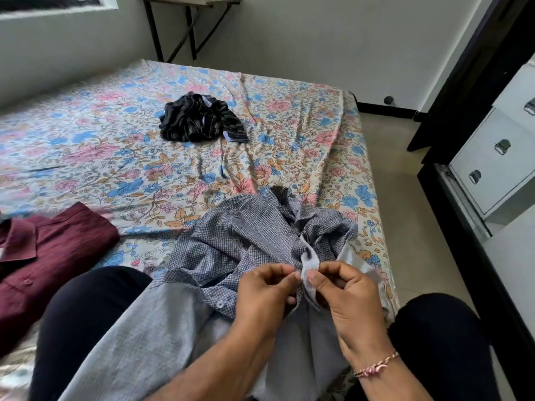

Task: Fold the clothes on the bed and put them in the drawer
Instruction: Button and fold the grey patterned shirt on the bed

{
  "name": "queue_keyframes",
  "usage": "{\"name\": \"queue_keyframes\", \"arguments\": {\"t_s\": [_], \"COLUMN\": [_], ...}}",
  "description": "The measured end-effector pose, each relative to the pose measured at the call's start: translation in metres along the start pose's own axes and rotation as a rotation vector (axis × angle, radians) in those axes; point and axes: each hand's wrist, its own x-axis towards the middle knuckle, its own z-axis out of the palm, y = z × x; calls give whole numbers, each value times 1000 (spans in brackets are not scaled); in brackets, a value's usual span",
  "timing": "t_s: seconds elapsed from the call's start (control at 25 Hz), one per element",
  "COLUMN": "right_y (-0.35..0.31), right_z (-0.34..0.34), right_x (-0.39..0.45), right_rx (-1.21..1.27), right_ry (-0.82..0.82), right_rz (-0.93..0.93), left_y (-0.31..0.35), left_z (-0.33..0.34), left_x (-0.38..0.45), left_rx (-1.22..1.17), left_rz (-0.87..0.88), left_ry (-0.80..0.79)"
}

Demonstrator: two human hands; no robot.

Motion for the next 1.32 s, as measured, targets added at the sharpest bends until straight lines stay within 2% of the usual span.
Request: {"name": "queue_keyframes", "arguments": {"t_s": [0.12,0.28,0.56,0.76,0.84,1.0,1.12,1.32], "right_y": [2,2,2,7,11,17,18,21], "right_z": [6,7,8,6,4,8,8,9], "right_x": [0,-1,0,5,7,8,11,10], "right_rx": [-41,-47,44,39,-41,-124,-100,-8], "right_ry": [45,47,13,125,106,57,58,40], "right_rz": [-102,-157,-140,-214,-280,-298,-261,-249], "left_y": [7,9,11,10,10,9,10,14], "left_z": [1,4,9,3,3,4,4,5], "left_x": [-2,-7,-10,-1,-2,-1,0,-4], "left_rx": [-45,47,44,264,335,244,195,226], "left_rz": [133,219,213,354,402,370,327,376], "left_ry": [0,-59,-97,39,35,-13,-42,-30]}}
